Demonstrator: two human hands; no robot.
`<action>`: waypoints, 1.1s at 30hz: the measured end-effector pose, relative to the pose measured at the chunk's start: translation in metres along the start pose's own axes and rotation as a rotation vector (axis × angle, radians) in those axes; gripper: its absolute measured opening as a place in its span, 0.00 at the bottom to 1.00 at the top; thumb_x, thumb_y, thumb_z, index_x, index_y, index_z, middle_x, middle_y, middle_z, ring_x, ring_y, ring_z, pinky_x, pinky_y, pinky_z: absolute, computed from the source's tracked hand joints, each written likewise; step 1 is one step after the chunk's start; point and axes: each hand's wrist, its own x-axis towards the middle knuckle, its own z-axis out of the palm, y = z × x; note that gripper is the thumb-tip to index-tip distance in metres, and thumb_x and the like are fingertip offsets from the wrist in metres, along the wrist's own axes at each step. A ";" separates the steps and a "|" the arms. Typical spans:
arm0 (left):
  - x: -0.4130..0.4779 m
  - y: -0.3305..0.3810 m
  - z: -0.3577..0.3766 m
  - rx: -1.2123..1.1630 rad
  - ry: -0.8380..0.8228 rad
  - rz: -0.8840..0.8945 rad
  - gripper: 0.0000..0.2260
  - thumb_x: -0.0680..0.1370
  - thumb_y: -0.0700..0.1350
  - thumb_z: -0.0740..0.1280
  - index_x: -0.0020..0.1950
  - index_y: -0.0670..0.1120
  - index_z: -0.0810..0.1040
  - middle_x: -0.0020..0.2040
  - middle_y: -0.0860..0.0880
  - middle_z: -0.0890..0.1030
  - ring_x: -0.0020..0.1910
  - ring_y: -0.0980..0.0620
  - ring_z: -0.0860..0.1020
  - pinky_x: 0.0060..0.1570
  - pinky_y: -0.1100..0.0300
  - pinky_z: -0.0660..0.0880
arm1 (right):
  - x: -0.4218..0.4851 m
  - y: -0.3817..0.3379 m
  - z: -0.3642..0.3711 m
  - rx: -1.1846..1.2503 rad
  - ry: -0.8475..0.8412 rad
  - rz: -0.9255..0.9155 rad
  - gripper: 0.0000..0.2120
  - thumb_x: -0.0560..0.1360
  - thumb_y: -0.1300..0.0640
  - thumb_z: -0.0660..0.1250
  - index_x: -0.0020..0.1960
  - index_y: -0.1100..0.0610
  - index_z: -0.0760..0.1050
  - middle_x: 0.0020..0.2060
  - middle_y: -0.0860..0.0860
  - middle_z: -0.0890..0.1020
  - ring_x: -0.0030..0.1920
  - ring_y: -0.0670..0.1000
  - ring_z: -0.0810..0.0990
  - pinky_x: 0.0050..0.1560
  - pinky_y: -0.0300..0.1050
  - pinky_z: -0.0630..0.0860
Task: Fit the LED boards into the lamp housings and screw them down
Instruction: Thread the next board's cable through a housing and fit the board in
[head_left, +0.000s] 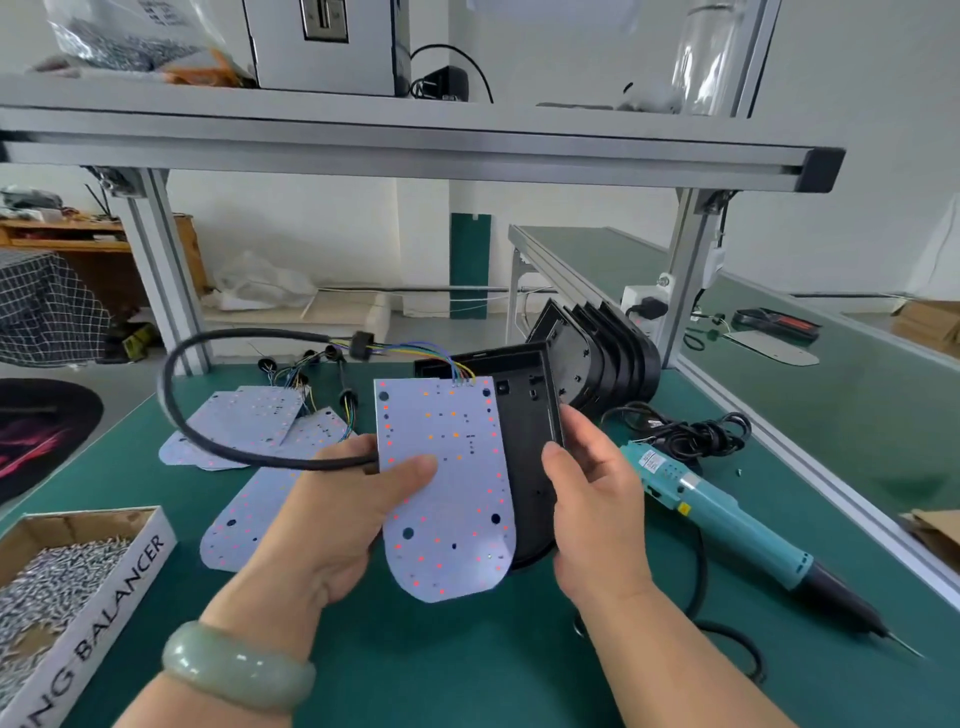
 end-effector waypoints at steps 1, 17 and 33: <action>0.002 -0.002 0.000 0.070 0.057 0.008 0.06 0.72 0.35 0.70 0.47 0.41 0.82 0.45 0.43 0.86 0.45 0.42 0.84 0.46 0.50 0.81 | 0.000 0.002 0.001 0.052 -0.001 0.032 0.17 0.77 0.71 0.61 0.56 0.51 0.78 0.49 0.48 0.86 0.52 0.47 0.83 0.56 0.44 0.79; -0.002 -0.006 -0.003 -0.118 -0.176 -0.143 0.11 0.69 0.51 0.71 0.45 0.46 0.86 0.51 0.42 0.84 0.47 0.44 0.84 0.41 0.51 0.82 | 0.017 0.008 -0.005 -0.066 -0.304 0.169 0.17 0.80 0.68 0.56 0.62 0.52 0.75 0.53 0.47 0.83 0.36 0.44 0.79 0.36 0.38 0.76; 0.004 0.013 -0.041 -0.084 0.182 -0.157 0.18 0.63 0.59 0.69 0.38 0.43 0.82 0.28 0.48 0.82 0.23 0.52 0.79 0.25 0.63 0.76 | 0.045 0.016 -0.026 -0.335 0.054 0.173 0.27 0.69 0.61 0.74 0.30 0.51 0.54 0.22 0.43 0.60 0.23 0.44 0.55 0.22 0.35 0.55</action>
